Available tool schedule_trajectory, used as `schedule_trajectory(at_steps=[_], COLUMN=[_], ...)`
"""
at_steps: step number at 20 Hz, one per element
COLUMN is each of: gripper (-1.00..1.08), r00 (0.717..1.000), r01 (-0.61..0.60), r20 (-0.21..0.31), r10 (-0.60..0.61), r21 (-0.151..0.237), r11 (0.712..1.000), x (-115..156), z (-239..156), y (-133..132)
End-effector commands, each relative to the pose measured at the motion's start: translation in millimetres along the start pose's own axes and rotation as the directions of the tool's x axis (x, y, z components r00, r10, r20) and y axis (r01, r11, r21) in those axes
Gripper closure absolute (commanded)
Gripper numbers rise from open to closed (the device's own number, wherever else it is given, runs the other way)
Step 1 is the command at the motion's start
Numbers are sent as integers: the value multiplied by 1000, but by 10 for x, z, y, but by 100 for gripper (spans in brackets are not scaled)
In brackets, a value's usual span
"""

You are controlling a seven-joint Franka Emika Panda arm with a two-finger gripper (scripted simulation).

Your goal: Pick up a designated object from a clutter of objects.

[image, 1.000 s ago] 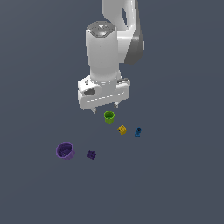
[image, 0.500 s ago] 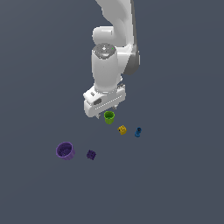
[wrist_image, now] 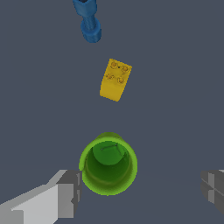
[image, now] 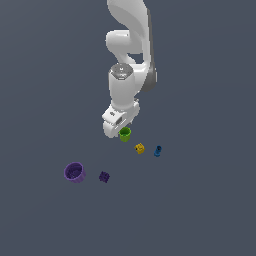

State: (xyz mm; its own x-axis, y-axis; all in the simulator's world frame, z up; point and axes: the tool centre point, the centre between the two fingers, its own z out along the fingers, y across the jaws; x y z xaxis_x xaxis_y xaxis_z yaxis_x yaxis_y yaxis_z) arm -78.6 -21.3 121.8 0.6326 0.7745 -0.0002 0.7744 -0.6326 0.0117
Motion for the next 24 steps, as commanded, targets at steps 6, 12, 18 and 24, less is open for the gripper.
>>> schedule_trajectory(at_steps=[6, 12, 18, 24], gripper=[-92, -92, -92, -92], r00=[992, 985, 986, 985], r01=[129, 171, 169, 171], r20=[-1, -2, -2, -3], r10=[-129, -171, -169, -171], r21=[8, 11, 12, 12], r11=[992, 985, 986, 985], x=[-96, -129, -131, -132], z=[216, 285, 305, 468], y=[-172, -233, -234, -244])
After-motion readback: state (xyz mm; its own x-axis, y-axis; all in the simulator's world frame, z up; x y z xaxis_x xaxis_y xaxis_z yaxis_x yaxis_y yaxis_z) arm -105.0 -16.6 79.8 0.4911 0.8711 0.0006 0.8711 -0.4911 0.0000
